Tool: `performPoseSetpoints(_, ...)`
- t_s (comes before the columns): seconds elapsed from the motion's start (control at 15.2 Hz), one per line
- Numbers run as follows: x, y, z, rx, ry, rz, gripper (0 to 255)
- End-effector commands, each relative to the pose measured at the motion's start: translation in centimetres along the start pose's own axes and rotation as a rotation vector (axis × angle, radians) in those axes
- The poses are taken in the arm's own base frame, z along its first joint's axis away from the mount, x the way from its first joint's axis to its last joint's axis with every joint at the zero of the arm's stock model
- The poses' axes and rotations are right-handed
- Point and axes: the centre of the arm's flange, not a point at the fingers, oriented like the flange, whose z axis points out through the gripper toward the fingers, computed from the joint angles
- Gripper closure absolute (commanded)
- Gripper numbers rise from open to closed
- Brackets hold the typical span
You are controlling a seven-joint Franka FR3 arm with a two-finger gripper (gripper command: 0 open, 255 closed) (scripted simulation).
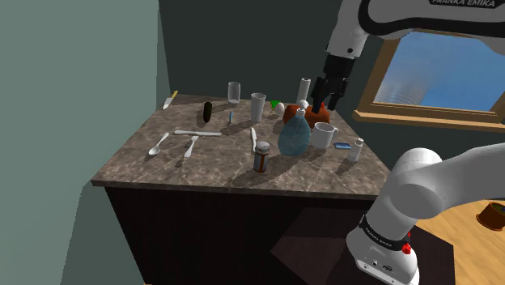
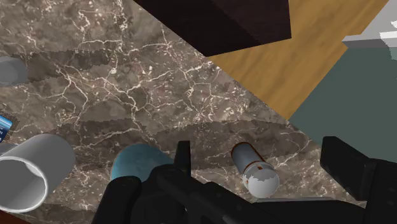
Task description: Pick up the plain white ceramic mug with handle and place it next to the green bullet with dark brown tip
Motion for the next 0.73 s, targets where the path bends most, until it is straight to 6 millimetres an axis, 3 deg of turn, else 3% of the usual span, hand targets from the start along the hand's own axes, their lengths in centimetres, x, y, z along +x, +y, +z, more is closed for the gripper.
performPoseSetpoints(0.0, 0.0, 0.0, 0.0, 0.000, 0.000, 0.000, 0)
performPoseSetpoints(0.66, 4.6, 9.6, 6.7, -0.041, 0.018, 0.010, 0)
